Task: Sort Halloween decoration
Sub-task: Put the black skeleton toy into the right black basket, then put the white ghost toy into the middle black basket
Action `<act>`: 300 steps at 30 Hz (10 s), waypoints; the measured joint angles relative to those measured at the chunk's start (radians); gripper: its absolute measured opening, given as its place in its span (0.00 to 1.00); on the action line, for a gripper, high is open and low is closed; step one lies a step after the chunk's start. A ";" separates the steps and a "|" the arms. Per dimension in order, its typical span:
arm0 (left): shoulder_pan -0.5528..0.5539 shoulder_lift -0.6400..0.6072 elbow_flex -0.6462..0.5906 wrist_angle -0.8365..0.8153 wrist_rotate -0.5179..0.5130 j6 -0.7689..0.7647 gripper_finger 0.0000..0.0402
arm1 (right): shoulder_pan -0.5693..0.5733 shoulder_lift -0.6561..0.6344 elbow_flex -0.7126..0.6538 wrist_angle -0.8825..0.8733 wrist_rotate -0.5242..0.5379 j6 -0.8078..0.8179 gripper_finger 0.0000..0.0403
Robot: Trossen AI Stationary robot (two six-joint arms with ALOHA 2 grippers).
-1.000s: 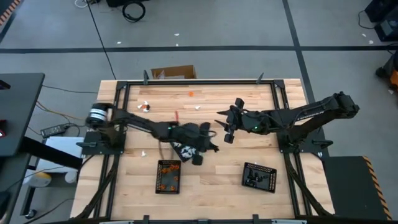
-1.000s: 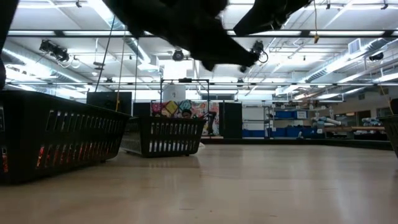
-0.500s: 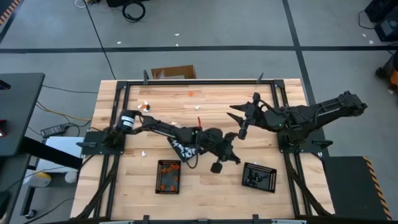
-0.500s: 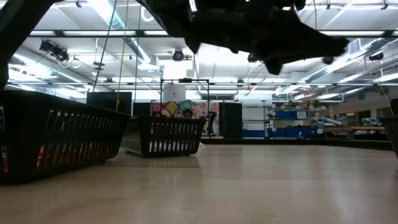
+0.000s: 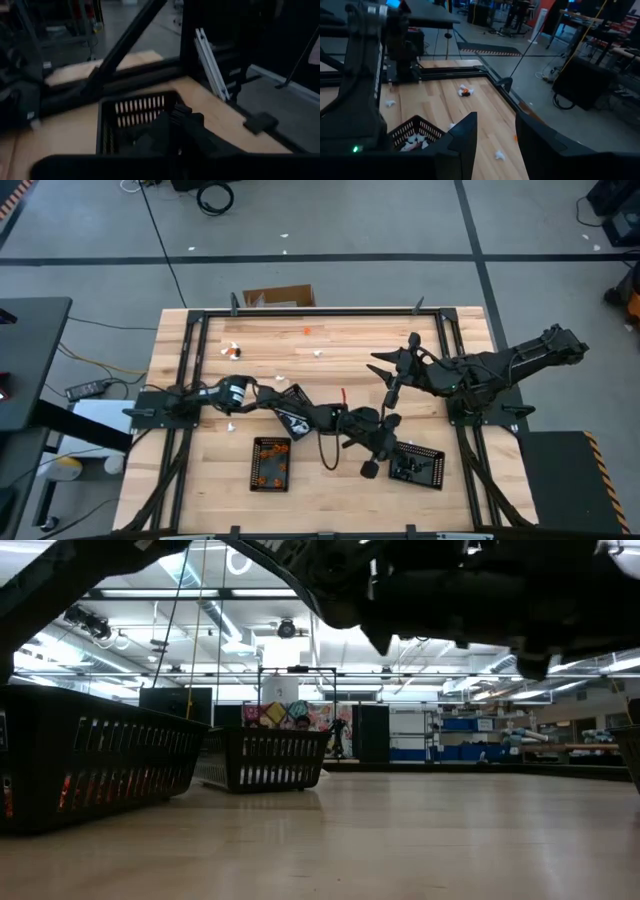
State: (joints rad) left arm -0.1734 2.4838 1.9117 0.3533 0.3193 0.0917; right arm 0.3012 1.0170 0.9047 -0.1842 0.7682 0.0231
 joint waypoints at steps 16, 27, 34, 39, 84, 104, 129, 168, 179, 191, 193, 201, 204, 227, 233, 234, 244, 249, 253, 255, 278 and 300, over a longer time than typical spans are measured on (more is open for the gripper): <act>0.052 -0.023 0.039 -0.119 0.036 -0.010 0.60 | 0.019 -0.017 -0.036 -0.019 0.069 0.007 0.35; 0.129 -0.183 -0.109 -0.357 0.073 0.128 0.51 | 0.056 -0.022 -0.039 -0.044 0.187 0.007 0.35; 0.231 -0.527 -0.654 -0.086 -0.037 0.002 0.40 | 0.117 -0.022 -0.047 -0.046 0.325 0.010 0.35; 0.251 -0.845 -1.019 -0.079 -0.306 -0.025 0.38 | 0.124 -0.022 -0.048 -0.049 0.331 0.003 0.35; 0.900 -1.277 -1.617 -0.400 -0.658 -0.491 0.68 | -0.296 0.779 -0.169 1.148 -0.814 0.135 0.28; 0.879 -1.228 -1.617 -0.363 -0.656 -0.433 0.37 | -0.297 0.781 -0.154 1.131 -0.842 0.124 0.28; 0.745 -1.314 -1.492 -0.489 -0.346 -0.429 0.31 | -0.315 0.780 -0.154 1.089 -0.840 0.140 0.28; 0.782 -1.132 -1.465 -0.448 -0.557 -0.221 0.60 | -0.316 0.780 -0.154 1.073 -0.841 0.135 0.28; 0.782 -1.078 -1.460 -0.419 -0.507 -0.221 0.36 | -0.316 0.780 -0.154 1.072 -0.843 0.135 0.28; 0.775 -1.127 -1.465 -0.457 -0.506 -0.212 0.02 | -0.318 0.635 -0.155 0.875 -0.813 0.101 0.28; 0.769 -1.156 -1.469 -0.476 -0.508 -0.207 0.00 | -0.310 0.603 -0.155 0.829 -0.788 0.091 0.28; 0.726 -1.260 -1.449 -0.409 -0.350 -0.234 0.00 | -0.304 0.412 -0.155 0.614 -0.703 0.087 0.28; 0.670 -1.258 -1.415 -0.347 -0.246 -0.261 0.00 | -0.308 0.298 -0.155 0.530 -0.660 0.082 0.28; 0.080 -0.441 -0.504 -0.185 -0.126 -0.177 0.00 | -0.149 -0.198 -0.215 0.358 -0.371 0.072 0.28; 0.048 -0.246 -0.239 -0.185 -0.049 -0.185 0.00 | -0.058 -0.253 -0.213 0.342 -0.348 0.021 0.28; 0.045 -0.220 -0.200 -0.190 -0.038 -0.185 0.00 | -0.041 -0.259 -0.213 0.334 -0.334 0.014 0.28; 0.032 0.009 0.087 -0.186 -0.035 -0.153 0.00 | 0.087 -0.288 -0.213 0.303 -0.191 -0.053 0.28; 0.026 0.059 0.117 -0.170 -0.036 -0.148 0.08 | 0.146 -0.298 -0.213 0.289 -0.104 -0.076 0.28; 0.016 0.057 0.117 -0.169 -0.033 -0.116 0.23 | 0.179 -0.298 -0.213 0.290 -0.045 -0.090 0.28; 0.014 0.057 0.117 -0.170 -0.032 -0.100 0.31 | 0.191 -0.298 -0.213 0.293 -0.023 -0.098 0.28; 0.151 -0.403 -0.487 -0.181 -0.117 0.059 0.38 | 0.224 -0.284 -0.214 0.285 0.136 -0.113 0.27; 0.224 -1.554 -1.487 -0.228 -0.732 -0.057 0.36 | -0.018 -0.038 -0.237 0.647 0.053 -0.232 0.27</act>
State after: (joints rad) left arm 0.0510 0.9301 0.4252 0.1256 -0.4130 0.0347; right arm 0.2832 0.9791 0.6679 0.4627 0.8211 -0.2088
